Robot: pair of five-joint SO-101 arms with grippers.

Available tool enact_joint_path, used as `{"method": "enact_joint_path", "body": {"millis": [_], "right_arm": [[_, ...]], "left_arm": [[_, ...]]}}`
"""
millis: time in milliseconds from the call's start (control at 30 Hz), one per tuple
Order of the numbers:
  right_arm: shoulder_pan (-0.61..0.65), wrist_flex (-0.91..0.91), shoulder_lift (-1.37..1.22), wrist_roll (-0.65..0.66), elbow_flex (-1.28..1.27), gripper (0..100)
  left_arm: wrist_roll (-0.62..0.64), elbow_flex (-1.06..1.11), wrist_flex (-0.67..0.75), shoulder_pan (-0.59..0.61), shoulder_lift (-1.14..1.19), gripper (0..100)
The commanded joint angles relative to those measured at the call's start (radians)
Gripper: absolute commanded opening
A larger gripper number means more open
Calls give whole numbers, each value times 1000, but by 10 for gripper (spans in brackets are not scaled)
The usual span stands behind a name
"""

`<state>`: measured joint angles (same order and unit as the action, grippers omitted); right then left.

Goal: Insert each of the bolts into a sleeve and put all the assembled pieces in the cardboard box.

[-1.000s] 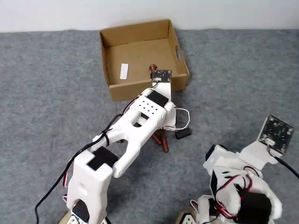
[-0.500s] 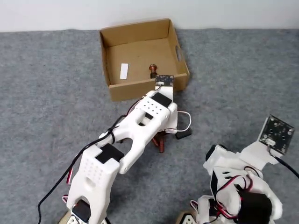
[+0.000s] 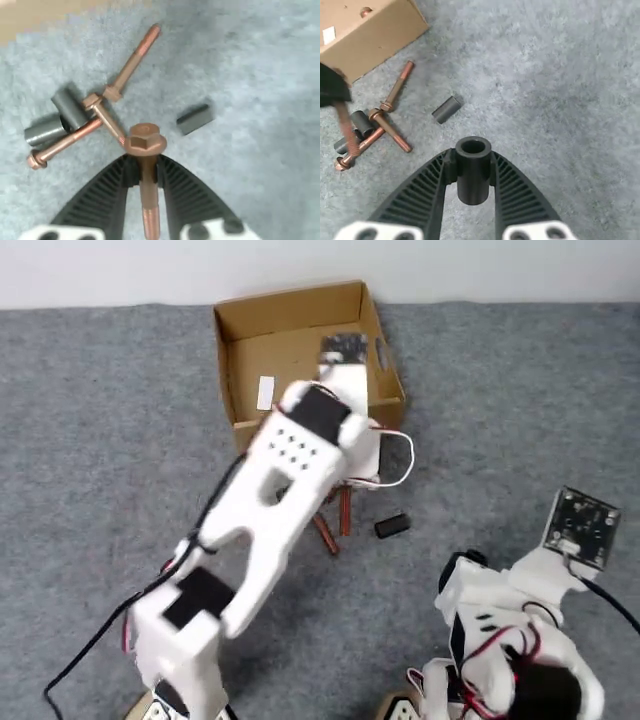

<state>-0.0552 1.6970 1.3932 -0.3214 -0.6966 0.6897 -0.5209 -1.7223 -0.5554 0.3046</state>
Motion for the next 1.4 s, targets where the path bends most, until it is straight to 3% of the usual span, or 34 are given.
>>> {"method": "enact_joint_path", "body": {"millis": [0,133,333,533,733,1067,1267,1367], "right_arm": [[1,-25,41,54,23,9],[1,-25,94,95,-54,9],[4,-64,188,98,-138,9],[193,-124,282,92,-233,9],[335,-223,369,94,-331,9],[564,-331,420,98,-436,9],[665,-389,418,100,-471,9],[677,-424,418,100,-474,9]], "left_arm": [[-21,-53,-31,-3,-230,3],[-115,38,-29,-5,-374,4],[-170,348,26,-2,-588,4],[-261,680,207,-3,-890,4],[-273,1043,399,3,-1197,4],[-275,1388,592,15,-1642,5],[-445,1603,641,14,-1993,5],[-473,1673,643,12,-2140,5]]}}
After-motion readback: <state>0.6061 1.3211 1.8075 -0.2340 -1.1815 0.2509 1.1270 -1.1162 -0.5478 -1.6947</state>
